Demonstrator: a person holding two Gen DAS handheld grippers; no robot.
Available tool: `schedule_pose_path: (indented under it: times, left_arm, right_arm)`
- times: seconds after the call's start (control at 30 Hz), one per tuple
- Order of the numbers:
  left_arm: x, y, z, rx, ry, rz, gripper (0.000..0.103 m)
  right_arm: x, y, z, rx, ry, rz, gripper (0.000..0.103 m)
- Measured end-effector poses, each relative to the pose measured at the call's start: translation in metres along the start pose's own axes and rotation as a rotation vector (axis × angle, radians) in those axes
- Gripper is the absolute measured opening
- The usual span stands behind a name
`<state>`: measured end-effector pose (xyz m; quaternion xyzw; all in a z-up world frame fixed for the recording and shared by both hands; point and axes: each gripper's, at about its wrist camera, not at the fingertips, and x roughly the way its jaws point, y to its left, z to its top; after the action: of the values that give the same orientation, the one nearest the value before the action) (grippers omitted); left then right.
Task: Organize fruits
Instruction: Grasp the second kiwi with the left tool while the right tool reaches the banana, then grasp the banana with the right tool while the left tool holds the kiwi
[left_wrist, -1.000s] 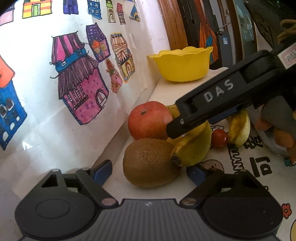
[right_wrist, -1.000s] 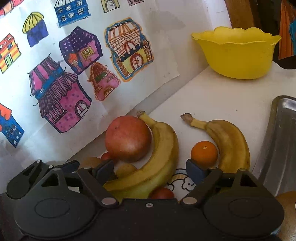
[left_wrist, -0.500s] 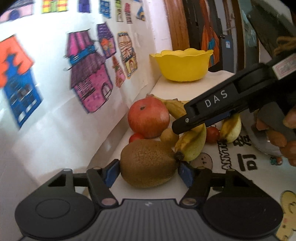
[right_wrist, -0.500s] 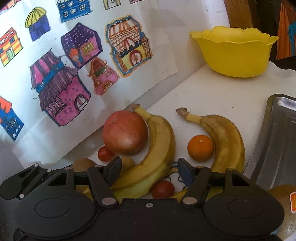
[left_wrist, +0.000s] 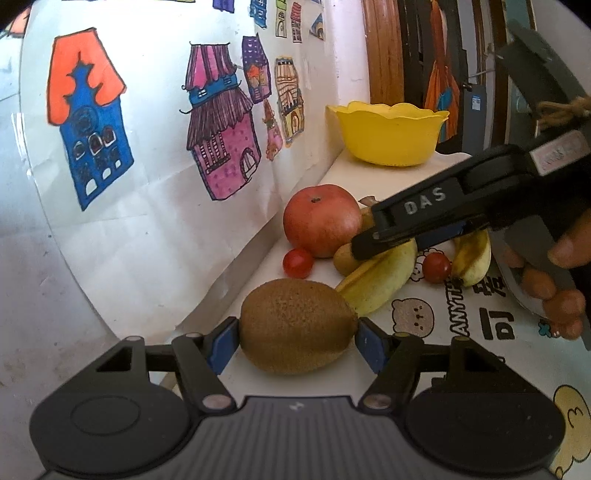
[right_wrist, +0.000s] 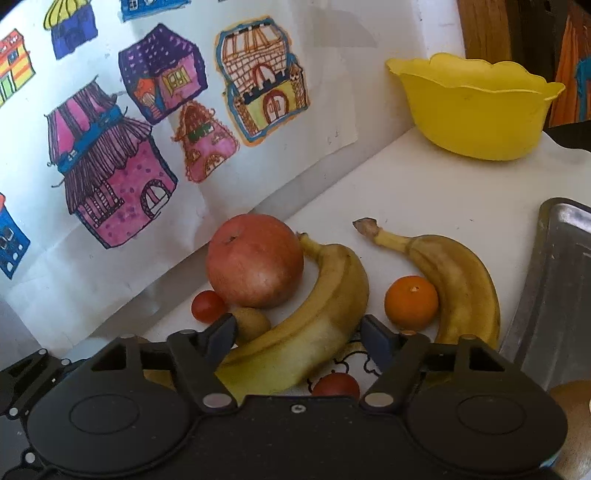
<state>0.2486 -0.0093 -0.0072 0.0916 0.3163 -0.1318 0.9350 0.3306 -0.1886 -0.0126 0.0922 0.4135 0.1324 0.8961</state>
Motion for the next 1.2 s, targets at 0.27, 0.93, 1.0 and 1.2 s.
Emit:
schedule_pose_path:
  times: [0.27,0.93,1.0,1.2]
  left_arm:
    - [-0.01,0.001,-0.004,-0.007,0.001,-0.002,0.073]
    - [-0.012,0.005,-0.006,-0.029,-0.002,-0.014,0.074]
    - [-0.01,0.005,-0.005,-0.032,-0.001,-0.013,0.074]
    - [-0.008,0.007,-0.004,-0.047,-0.002,-0.028,0.072]
  right_arm:
    - [-0.012,-0.007,-0.006,-0.005,0.016,0.039,0.062]
    - [-0.018,-0.01,0.002,0.068,0.011,0.016,0.059]
    - [-0.018,-0.008,0.003,0.098,-0.027,-0.024,0.055]
    - [-0.014,-0.005,0.003,0.109,-0.071,-0.075,0.042]
